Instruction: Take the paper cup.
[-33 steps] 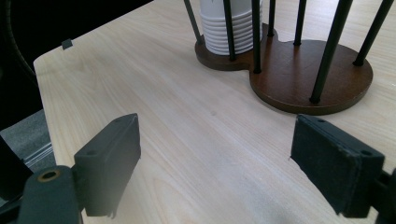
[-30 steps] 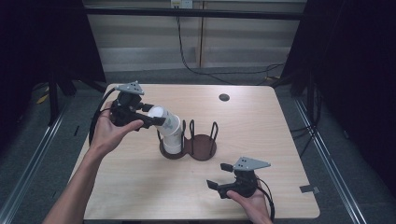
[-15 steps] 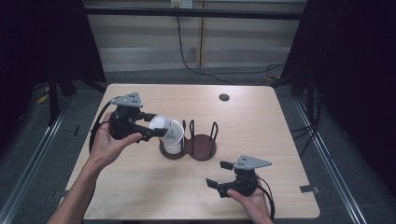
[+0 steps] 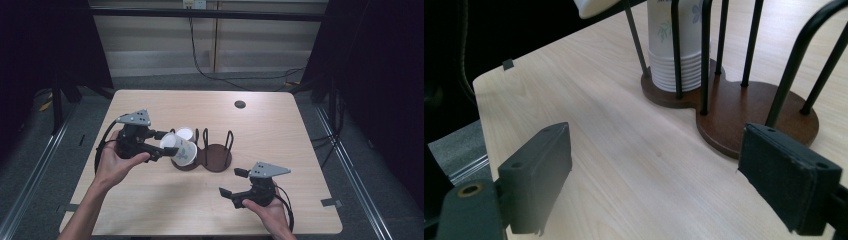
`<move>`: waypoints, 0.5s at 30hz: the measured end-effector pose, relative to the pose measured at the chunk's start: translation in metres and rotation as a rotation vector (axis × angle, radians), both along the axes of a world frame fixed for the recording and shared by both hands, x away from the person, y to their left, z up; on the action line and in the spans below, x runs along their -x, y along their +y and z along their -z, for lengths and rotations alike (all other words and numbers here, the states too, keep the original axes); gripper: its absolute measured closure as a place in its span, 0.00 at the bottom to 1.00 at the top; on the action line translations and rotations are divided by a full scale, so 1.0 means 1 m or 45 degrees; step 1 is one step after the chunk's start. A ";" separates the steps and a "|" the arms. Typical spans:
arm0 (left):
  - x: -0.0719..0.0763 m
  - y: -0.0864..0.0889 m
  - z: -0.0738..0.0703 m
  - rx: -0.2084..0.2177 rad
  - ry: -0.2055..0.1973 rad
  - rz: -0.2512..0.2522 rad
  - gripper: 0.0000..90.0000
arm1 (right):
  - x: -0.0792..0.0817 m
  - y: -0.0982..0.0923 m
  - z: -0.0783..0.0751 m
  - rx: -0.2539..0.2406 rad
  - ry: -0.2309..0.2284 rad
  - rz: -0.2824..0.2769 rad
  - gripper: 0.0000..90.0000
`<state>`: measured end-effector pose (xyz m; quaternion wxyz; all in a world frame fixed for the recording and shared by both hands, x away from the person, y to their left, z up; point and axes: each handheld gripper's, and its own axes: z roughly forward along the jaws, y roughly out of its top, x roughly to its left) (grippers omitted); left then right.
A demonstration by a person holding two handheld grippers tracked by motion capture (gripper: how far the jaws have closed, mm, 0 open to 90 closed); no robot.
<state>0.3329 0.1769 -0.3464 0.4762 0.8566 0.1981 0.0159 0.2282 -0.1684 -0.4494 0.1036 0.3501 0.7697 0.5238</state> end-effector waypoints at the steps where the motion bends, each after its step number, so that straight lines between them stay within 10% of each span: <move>1: 0.001 0.000 0.002 -0.003 0.003 0.004 0.41 | -0.001 0.000 -0.001 -0.003 -0.006 0.005 0.15; 15: 0.016 -0.003 0.019 0.047 -0.031 0.056 0.42 | -0.014 0.013 -0.021 -0.024 -0.031 -0.071 0.15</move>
